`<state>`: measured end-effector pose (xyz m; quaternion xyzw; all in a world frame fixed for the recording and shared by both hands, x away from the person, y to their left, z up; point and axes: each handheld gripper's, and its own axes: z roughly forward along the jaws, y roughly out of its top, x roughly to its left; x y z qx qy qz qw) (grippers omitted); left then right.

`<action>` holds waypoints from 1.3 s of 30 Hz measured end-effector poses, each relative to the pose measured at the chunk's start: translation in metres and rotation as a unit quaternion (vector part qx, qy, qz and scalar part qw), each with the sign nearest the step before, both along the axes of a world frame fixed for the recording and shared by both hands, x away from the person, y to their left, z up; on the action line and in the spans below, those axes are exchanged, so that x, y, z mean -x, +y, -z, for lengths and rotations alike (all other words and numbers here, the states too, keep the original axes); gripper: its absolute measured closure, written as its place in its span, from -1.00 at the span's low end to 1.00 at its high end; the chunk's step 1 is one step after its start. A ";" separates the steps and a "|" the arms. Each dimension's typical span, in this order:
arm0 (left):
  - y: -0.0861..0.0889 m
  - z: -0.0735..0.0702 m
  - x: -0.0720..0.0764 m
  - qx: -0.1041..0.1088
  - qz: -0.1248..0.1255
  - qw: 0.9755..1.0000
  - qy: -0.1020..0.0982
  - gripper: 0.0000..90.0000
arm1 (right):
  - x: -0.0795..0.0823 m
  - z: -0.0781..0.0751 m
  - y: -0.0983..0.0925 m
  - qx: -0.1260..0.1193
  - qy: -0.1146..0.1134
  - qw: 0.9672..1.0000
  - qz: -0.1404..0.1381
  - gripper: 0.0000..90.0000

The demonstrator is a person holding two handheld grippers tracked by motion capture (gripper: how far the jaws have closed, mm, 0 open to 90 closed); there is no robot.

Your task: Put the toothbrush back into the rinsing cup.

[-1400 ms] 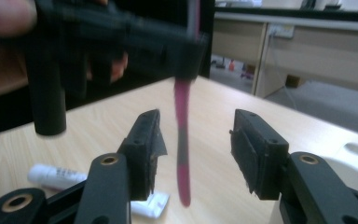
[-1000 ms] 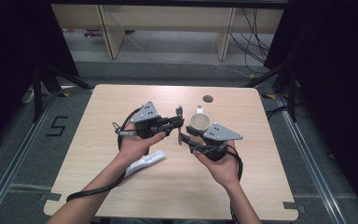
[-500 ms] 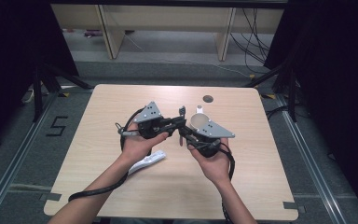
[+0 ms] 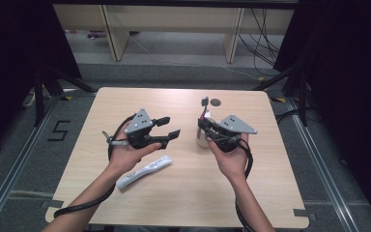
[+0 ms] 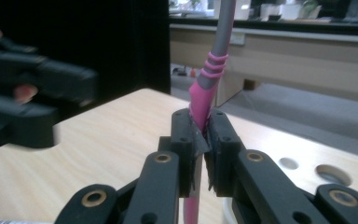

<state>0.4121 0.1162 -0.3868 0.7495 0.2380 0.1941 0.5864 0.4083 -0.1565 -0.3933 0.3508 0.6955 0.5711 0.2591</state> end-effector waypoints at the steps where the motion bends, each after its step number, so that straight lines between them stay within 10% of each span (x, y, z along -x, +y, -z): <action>1: 0.006 0.001 0.001 -0.008 -0.008 1.000 -0.006 -0.13 | -0.001 -0.002 -0.002 -0.001 -0.002 1.000 0.005 0.84; 17: 0.077 0.032 0.010 -0.026 -0.093 0.995 0.014 -0.21 | -0.027 -0.018 -0.017 -0.012 -0.019 0.999 0.036 0.84; 39: 0.129 0.068 0.031 0.009 -0.165 0.986 0.038 -0.23 | -0.073 -0.027 -0.031 -0.010 -0.031 0.997 0.076 0.84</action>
